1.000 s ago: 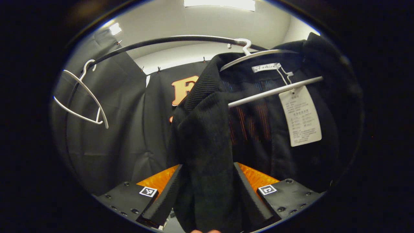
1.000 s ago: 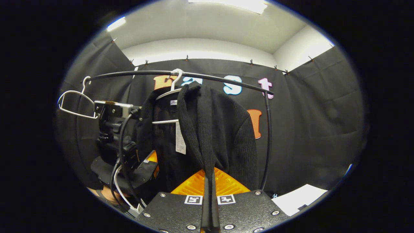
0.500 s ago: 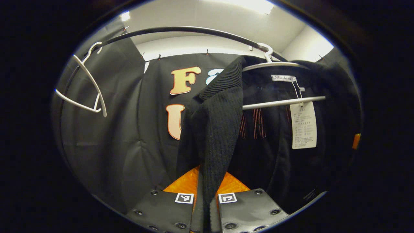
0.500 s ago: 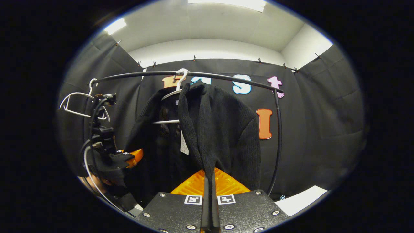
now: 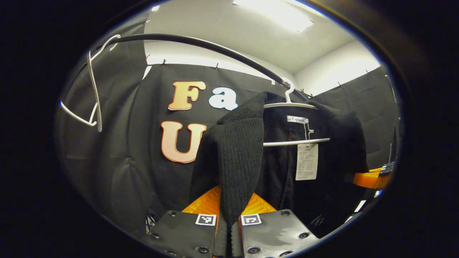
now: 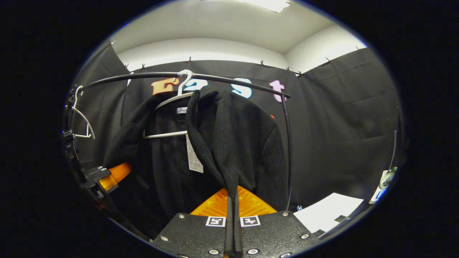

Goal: Grasp the clothes on the hanger with both hands and then place them into the laundry hamper below.

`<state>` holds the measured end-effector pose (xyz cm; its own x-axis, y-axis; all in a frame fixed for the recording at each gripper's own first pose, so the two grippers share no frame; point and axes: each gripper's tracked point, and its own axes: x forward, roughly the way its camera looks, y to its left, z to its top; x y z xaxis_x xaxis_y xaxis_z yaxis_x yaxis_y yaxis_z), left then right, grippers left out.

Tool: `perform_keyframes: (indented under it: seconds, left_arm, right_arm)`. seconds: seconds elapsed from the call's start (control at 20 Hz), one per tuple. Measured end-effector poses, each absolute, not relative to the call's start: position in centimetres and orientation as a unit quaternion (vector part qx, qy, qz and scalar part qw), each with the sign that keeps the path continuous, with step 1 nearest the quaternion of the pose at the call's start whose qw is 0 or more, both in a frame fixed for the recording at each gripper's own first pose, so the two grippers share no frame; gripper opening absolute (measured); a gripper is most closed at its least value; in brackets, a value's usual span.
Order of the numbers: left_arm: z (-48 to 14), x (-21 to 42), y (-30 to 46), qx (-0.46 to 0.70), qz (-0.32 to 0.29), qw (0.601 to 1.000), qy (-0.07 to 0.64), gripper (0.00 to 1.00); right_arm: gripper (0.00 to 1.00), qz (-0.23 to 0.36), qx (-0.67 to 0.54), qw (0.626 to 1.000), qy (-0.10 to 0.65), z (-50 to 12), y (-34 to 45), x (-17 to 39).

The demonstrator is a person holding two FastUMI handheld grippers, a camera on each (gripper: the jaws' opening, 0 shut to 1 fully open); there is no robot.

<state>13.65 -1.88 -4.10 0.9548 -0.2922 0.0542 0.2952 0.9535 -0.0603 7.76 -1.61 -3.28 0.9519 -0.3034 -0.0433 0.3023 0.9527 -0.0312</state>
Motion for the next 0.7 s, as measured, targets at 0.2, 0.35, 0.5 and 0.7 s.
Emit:
perform_keyframes:
  seconds: [0.2, 0.35, 0.5, 0.7]
  left_arm:
    - [-3.5, 12.7, -2.2, -0.041, -0.169, 0.985, -0.018, 0.11]
    - [-3.0, 12.7, -2.1, -0.047, -0.164, 0.985, -0.015, 0.12]
    - [-1.7, 12.8, -1.4, -0.045, -0.163, 0.985, -0.031, 0.12]
    - [-1.1, 12.6, -0.1, -0.054, -0.146, 0.987, -0.036, 0.11]
  right_arm:
    - [0.00, -0.178, -0.035, 0.983, 0.016, -1.7, -2.1, 6.0]
    - [0.00, -0.181, -0.050, 0.982, 0.004, 0.0, -3.1, 4.7]
    - [0.00, -0.192, -0.065, 0.979, -0.034, 3.5, -4.6, 4.3]
    - [0.00, -0.211, -0.097, 0.967, -0.107, 10.3, -6.6, 3.9]
